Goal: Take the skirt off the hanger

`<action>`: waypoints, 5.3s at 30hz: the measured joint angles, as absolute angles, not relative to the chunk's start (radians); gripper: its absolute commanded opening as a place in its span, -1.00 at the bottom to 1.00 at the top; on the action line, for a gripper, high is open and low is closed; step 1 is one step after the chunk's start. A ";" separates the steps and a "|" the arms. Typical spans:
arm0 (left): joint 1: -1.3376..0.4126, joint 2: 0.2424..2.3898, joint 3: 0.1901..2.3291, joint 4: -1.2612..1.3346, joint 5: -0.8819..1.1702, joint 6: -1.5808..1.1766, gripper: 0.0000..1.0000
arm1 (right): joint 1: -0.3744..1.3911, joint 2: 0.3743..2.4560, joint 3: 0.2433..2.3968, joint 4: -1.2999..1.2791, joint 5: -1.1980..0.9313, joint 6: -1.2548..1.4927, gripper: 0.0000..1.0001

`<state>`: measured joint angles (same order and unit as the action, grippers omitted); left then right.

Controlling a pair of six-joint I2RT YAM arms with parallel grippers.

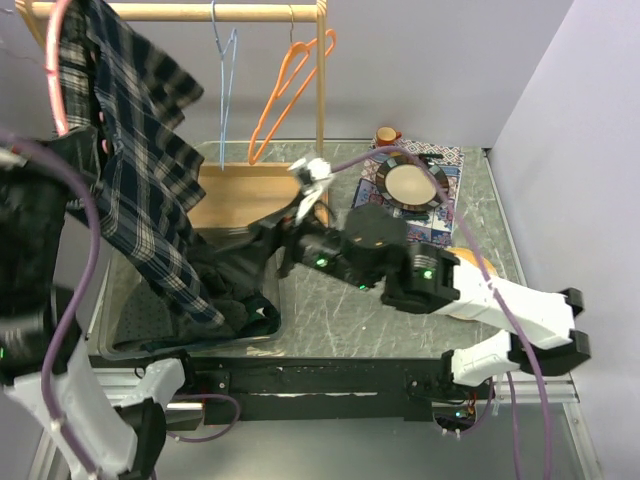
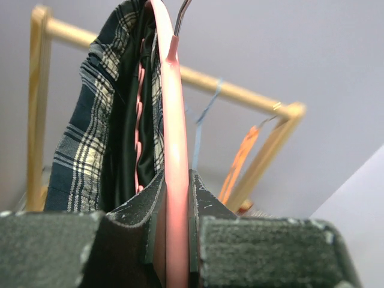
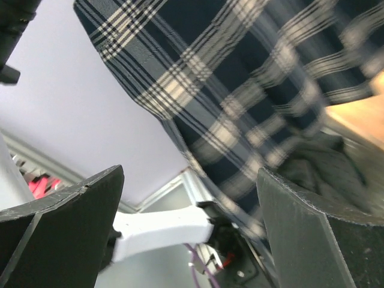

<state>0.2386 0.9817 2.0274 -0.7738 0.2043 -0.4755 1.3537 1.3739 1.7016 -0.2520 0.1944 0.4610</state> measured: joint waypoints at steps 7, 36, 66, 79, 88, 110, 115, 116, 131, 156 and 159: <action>0.237 0.937 2.073 -0.719 0.213 -0.563 -0.99 | 1.432 1.531 1.854 -0.240 0.224 0.408 1.00; 0.207 0.933 2.033 -0.826 0.159 -0.642 -0.98 | 1.510 1.784 1.769 0.218 0.483 0.101 -1.00; 0.142 0.941 2.090 -0.941 0.339 -0.822 -0.98 | 1.453 1.464 1.298 0.472 0.492 -0.002 -1.00; -0.012 0.956 2.255 -1.150 0.281 -0.820 -0.98 | 1.426 1.266 1.103 0.495 0.476 0.048 -1.00; -0.099 1.008 2.314 -1.293 0.153 -0.781 -0.99 | 1.425 1.269 1.051 0.505 0.471 0.066 -1.00; -0.352 1.060 2.337 -1.354 0.001 -0.713 -0.98 | 1.260 1.118 0.866 0.562 0.321 0.101 -1.00; -0.363 0.986 2.308 -1.296 -0.050 -0.665 -0.98 | 1.161 1.074 0.836 0.473 0.430 0.096 -1.00; -0.363 0.968 2.314 -1.283 -0.051 -0.663 -0.98 | 1.156 1.077 0.836 0.458 0.435 0.096 -1.00; -0.369 0.770 2.187 -1.177 -0.134 -0.628 -0.99 | 1.269 1.128 1.206 0.165 0.194 0.047 -1.00; -0.410 1.338 2.302 -1.046 -0.204 -0.459 -0.99 | 1.288 1.094 1.454 0.027 -0.009 0.062 -1.00; -0.220 1.351 2.236 -0.979 -0.034 -0.468 -0.98 | 1.288 1.032 1.369 0.056 -0.017 0.065 -1.00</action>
